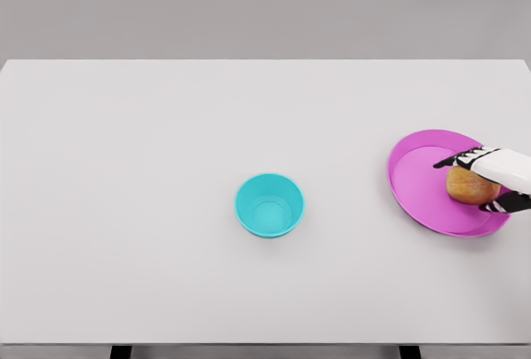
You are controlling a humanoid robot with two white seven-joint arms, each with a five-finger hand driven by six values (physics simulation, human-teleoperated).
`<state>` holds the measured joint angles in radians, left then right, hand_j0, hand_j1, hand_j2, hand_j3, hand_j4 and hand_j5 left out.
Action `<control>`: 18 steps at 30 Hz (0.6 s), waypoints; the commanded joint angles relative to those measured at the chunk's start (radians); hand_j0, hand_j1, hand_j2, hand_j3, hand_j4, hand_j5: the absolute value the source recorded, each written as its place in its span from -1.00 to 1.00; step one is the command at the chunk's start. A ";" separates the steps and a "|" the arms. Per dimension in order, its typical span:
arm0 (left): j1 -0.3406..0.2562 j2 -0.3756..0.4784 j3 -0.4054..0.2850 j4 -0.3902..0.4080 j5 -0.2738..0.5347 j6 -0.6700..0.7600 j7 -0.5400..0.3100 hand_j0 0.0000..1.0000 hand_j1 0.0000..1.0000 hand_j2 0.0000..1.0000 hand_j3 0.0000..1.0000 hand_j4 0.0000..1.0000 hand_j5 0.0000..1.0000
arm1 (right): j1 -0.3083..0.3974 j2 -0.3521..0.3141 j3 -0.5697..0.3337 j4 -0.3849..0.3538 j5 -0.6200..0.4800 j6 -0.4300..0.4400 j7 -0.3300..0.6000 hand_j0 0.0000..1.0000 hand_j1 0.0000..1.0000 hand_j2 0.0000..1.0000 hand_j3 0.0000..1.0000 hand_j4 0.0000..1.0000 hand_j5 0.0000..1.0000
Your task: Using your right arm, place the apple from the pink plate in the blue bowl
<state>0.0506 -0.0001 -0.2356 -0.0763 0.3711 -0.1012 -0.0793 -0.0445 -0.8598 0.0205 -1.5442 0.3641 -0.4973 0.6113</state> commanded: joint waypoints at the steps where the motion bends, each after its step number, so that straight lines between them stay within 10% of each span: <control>1: 0.000 0.000 0.001 0.001 0.000 0.000 -0.001 1.00 1.00 1.00 1.00 1.00 1.00 | 0.000 0.007 -0.001 0.003 -0.005 -0.001 0.000 0.43 0.43 0.43 0.43 0.43 0.43; 10: 0.000 0.000 0.001 0.000 -0.001 0.000 0.001 1.00 1.00 1.00 1.00 1.00 1.00 | -0.011 0.041 0.003 0.079 -0.005 -0.078 0.000 0.19 0.19 0.19 0.19 0.19 0.19; 18: 0.000 0.000 0.001 0.000 -0.001 0.000 0.001 1.00 1.00 1.00 1.00 1.00 1.00 | -0.060 0.059 -0.010 0.004 -0.007 -0.060 0.000 0.09 0.09 0.09 0.09 0.09 0.09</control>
<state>0.0506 -0.0001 -0.2348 -0.0765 0.3696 -0.1012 -0.0780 -0.1043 -0.8055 0.0134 -1.5143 0.3607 -0.5652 0.6107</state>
